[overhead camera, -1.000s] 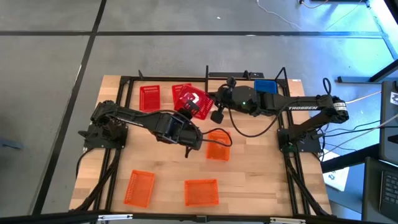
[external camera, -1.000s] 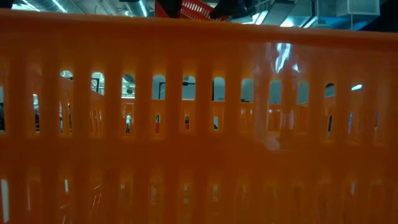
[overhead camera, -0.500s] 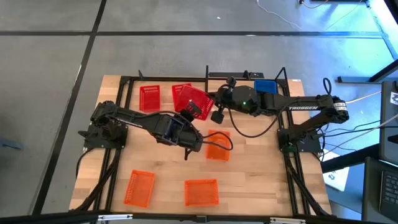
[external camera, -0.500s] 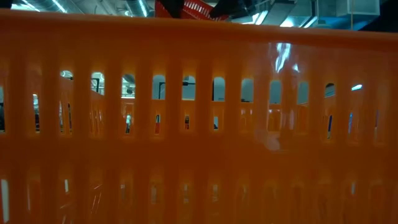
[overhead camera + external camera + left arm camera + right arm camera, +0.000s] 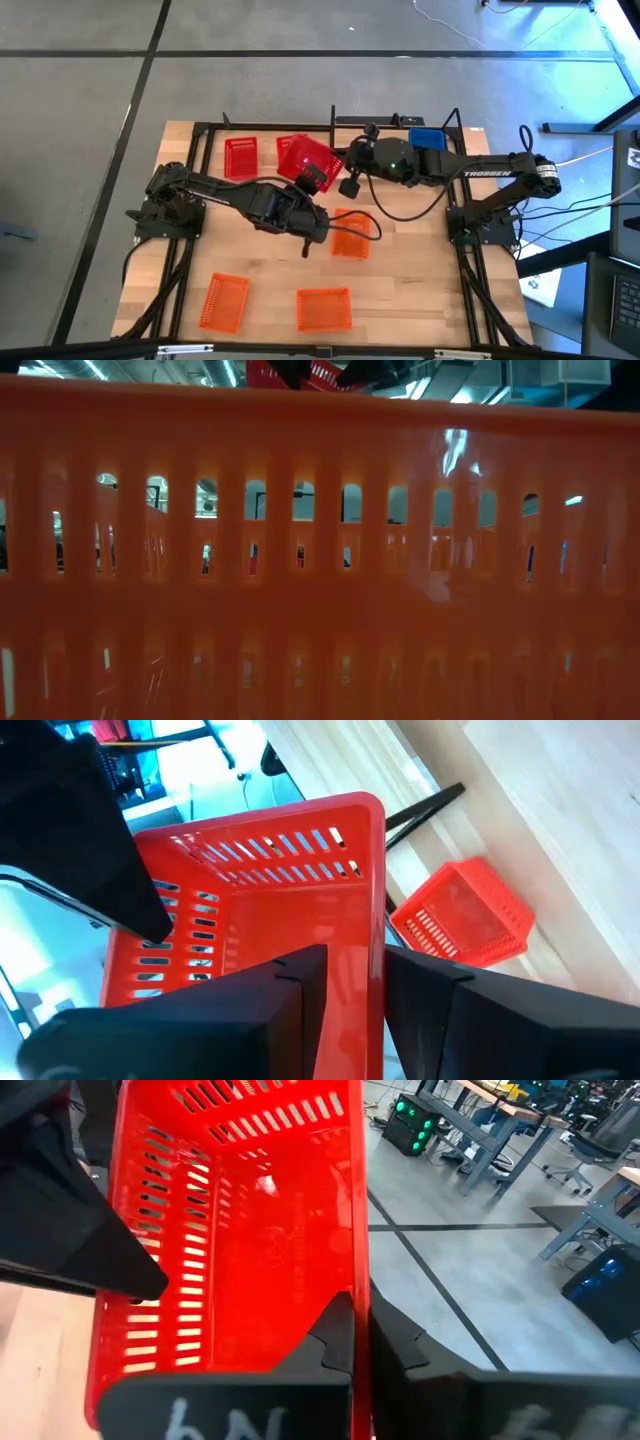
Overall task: Stack baskets on shelf by color
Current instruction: Put the bottom red basket on the shelf
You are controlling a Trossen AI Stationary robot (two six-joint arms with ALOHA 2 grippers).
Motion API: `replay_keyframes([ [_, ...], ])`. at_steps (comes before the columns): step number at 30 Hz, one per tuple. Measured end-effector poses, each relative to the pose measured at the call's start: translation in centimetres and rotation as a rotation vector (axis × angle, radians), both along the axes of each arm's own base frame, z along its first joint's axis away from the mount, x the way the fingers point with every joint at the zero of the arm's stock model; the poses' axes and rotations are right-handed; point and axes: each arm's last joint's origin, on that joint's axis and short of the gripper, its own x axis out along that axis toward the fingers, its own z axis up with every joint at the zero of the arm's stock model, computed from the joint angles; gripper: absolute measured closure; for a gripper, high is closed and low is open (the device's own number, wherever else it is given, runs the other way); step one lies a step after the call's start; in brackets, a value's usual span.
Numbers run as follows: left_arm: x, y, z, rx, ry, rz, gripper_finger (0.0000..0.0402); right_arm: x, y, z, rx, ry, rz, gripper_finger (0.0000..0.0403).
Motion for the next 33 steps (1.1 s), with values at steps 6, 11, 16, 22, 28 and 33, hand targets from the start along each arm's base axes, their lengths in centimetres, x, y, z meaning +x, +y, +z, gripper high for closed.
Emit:
replay_keyframes([
  [6,0.3,-0.1,0.1,-0.012,-0.040,0.000,0.0318,-0.2,-0.1,-0.1,-0.001,0.019,-0.005,0.0401],
  [11,0.4,-0.1,0.2,-0.016,-0.056,0.000,0.0318,-1.6,-0.7,0.9,0.040,0.001,-0.050,0.0401],
  [16,1.3,0.3,0.7,-0.031,-0.145,0.004,0.0317,-4.0,-0.9,2.6,0.040,-0.025,-0.076,0.0401],
  [22,1.4,-0.2,2.8,-0.095,-0.303,-0.023,0.0317,-7.5,-1.4,4.9,0.076,0.025,-0.288,0.0401],
  [28,0.4,-0.4,6.2,-0.129,-0.422,-0.037,0.0317,-10.3,-1.8,7.5,0.283,-0.018,-0.440,0.0401],
  [33,-1.0,-0.4,9.6,-0.163,-0.541,-0.039,0.0317,-12.4,-3.2,7.4,0.438,-0.032,-0.675,0.0401],
])
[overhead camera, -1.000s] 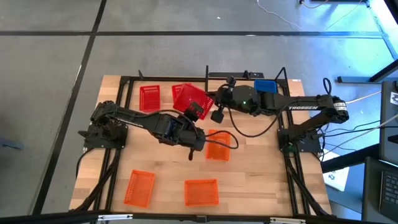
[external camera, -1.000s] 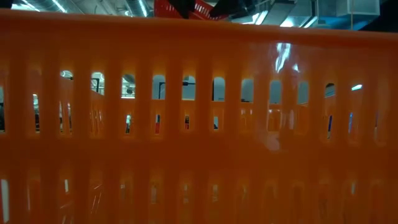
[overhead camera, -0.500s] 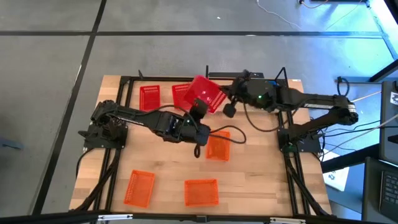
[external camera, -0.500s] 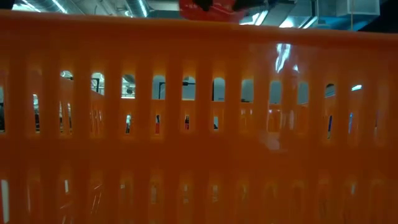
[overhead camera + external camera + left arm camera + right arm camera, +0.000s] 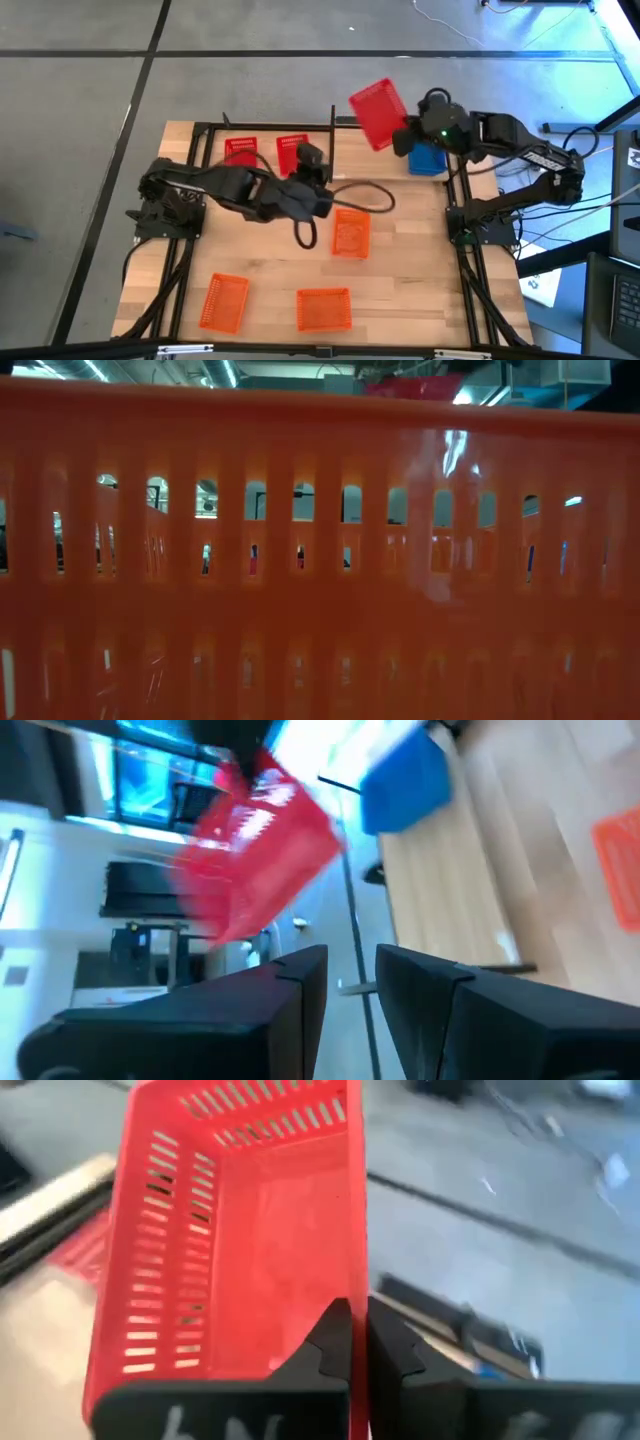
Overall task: Stack baskets on shelf by color
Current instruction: Put the bottom red basket on the shelf
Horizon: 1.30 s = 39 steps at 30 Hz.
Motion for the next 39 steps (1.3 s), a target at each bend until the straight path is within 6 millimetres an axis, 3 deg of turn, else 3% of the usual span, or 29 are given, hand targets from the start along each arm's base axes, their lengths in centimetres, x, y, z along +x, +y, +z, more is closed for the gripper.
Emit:
replay_keyframes([
  [5,-1.9,0.1,2.5,-0.008,-0.082,0.017,0.0317,-1.7,-1.0,-2.3,0.256,0.007,-0.253,0.0401],
  [11,-5.1,0.8,4.4,-0.063,-0.149,0.032,0.0317,-0.1,-2.1,-5.2,0.391,-0.114,-0.286,0.0401],
  [18,-7.6,1.4,5.2,-0.131,-0.167,0.036,0.0318,0.8,-4.2,-10.7,0.489,-0.160,-0.389,0.0401],
  [26,-8.7,1.4,5.1,-0.179,-0.124,-0.008,0.0318,0.8,-6.1,-16.4,0.512,-0.234,-0.454,0.0401],
  [30,-8.6,1.4,5.0,-0.179,-0.121,-0.007,0.0318,-0.3,-6.6,-18.8,0.508,-0.168,-0.505,0.0401],
  [39,-8.7,1.4,4.9,-0.183,-0.114,-0.004,0.0318,-1.3,-7.1,-22.2,0.528,-0.172,-0.531,0.0401],
])
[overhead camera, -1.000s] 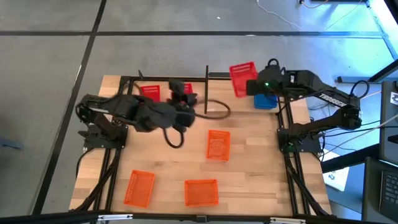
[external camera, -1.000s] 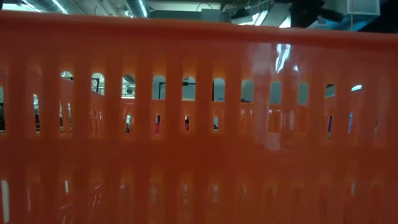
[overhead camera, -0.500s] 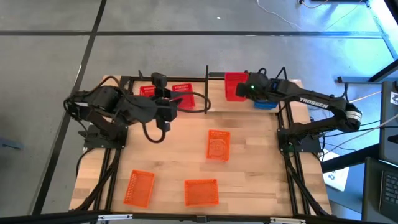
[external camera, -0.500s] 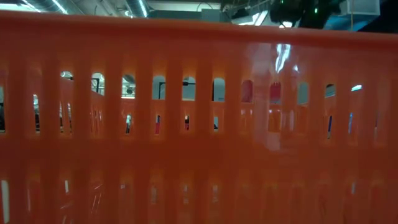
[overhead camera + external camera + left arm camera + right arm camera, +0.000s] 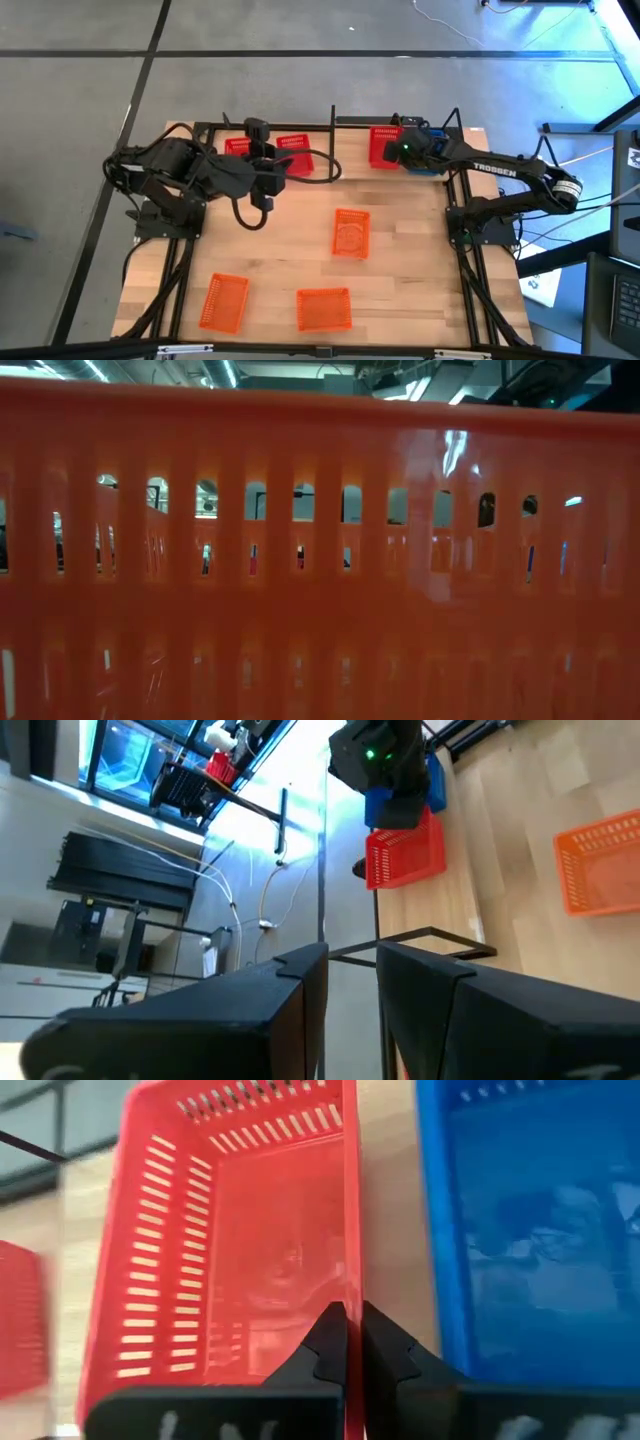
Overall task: Stack baskets on shelf by color
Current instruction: Put the bottom red basket on the shelf, then stack the right red basket on top of the red basket on the shelf
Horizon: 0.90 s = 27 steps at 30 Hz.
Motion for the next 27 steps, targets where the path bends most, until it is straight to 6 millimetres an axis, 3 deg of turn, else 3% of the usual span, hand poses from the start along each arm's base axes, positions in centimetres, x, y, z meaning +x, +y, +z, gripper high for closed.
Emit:
replay_keyframes([
  [6,0.0,0.0,0.0,0.000,0.000,0.000,0.0318,-0.2,0.0,-0.4,0.003,0.021,0.023,0.0396],
  [18,0.0,0.0,0.0,0.000,0.000,0.000,0.0318,0.1,0.0,-0.3,0.005,-0.002,0.054,0.0338],
  [27,0.0,0.0,0.0,0.002,0.006,0.000,0.0318,1.1,-0.6,2.8,-0.049,-0.062,0.078,0.0334],
])
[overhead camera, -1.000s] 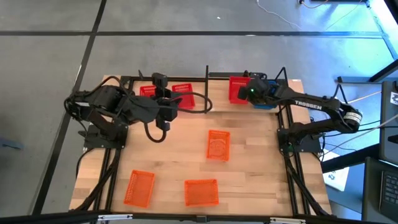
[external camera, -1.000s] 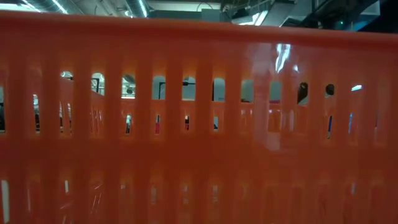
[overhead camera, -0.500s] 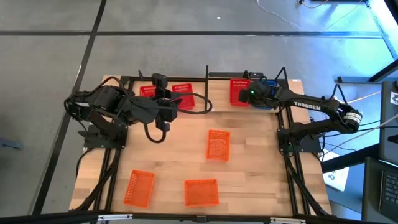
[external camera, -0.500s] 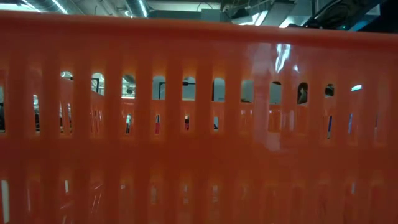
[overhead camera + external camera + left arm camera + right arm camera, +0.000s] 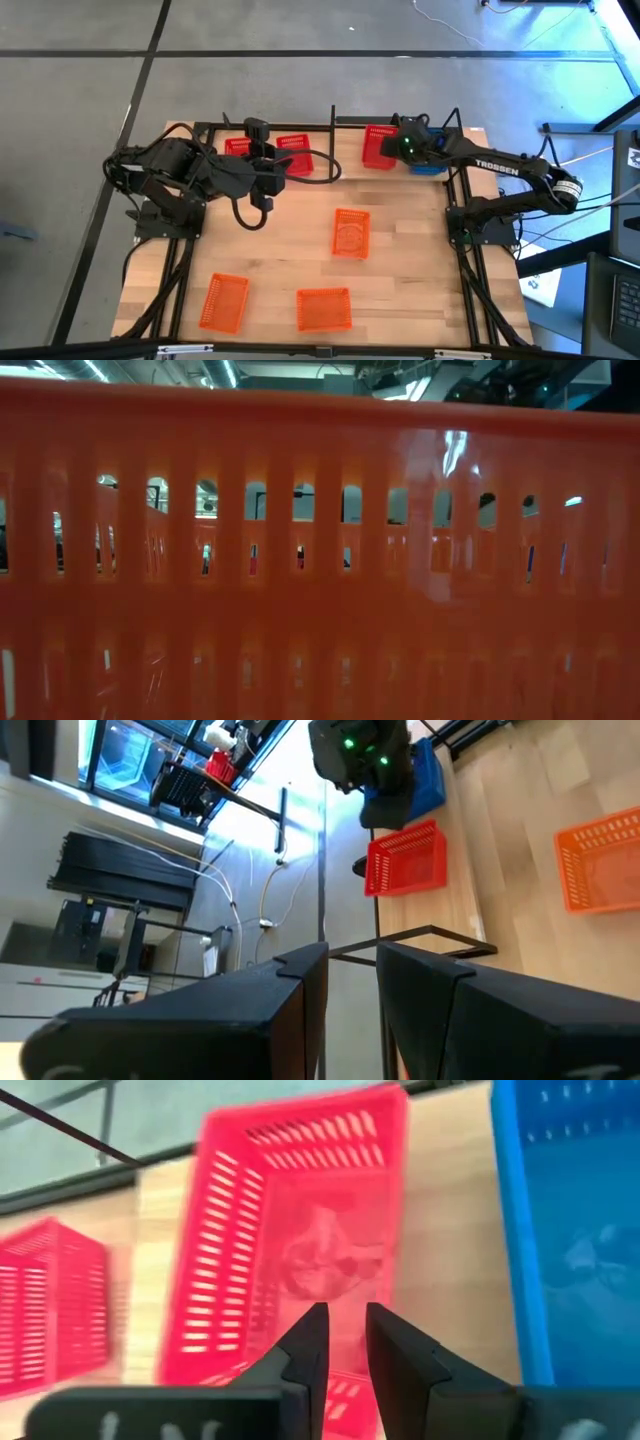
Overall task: Stack baskets on shelf by color
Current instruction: Stack the right red basket on top of the red basket on the shelf
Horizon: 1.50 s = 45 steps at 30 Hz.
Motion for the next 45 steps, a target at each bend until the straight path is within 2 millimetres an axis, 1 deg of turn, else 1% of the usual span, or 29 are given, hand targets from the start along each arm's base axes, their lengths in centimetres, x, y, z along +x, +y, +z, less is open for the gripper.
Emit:
replay_keyframes([
  [4,0.0,0.0,0.0,0.001,0.002,0.000,0.0318,0.2,-0.1,1.6,-0.013,0.002,0.019,0.0334],
  [6,0.0,0.0,0.0,0.001,0.003,0.000,0.0318,0.8,-0.1,2.8,-0.046,-0.043,0.032,0.0334],
  [10,0.0,0.0,0.0,0.001,0.003,0.000,0.0318,2.9,-0.1,5.1,-0.231,-0.229,0.134,0.0334],
  [13,0.0,0.0,0.0,-0.002,0.001,0.002,0.0317,4.6,-0.2,5.9,-0.361,-0.325,0.264,0.0334],
  [16,0.0,0.0,0.0,-0.002,0.001,0.002,0.0317,6.3,-0.5,4.5,-0.378,-0.294,0.372,0.0338],
  [20,0.0,0.0,0.0,-0.003,0.000,0.003,0.0317,8.0,-1.2,1.5,-0.291,-0.243,0.469,0.0344],
  [23,0.0,0.0,0.0,-0.005,-0.002,0.004,0.0317,8.9,-1.6,-0.4,-0.262,-0.182,0.573,0.0345],
  [26,0.0,0.0,0.0,-0.023,-0.017,0.013,0.0317,9.2,-2.0,-1.5,-0.220,-0.176,0.639,0.0346],
  [30,0.0,0.2,0.0,-0.036,-0.028,0.027,0.0317,9.1,-2.2,-1.9,-0.187,-0.184,0.650,0.0346],
  [38,0.1,0.2,0.0,-0.036,-0.028,0.028,0.0317,8.0,-1.9,-2.5,-0.091,-0.095,0.646,0.0346],
  [45,0.1,0.2,0.0,-0.036,-0.027,0.028,0.0317,7.7,-1.7,-2.8,-0.048,-0.056,0.647,0.0346],
])
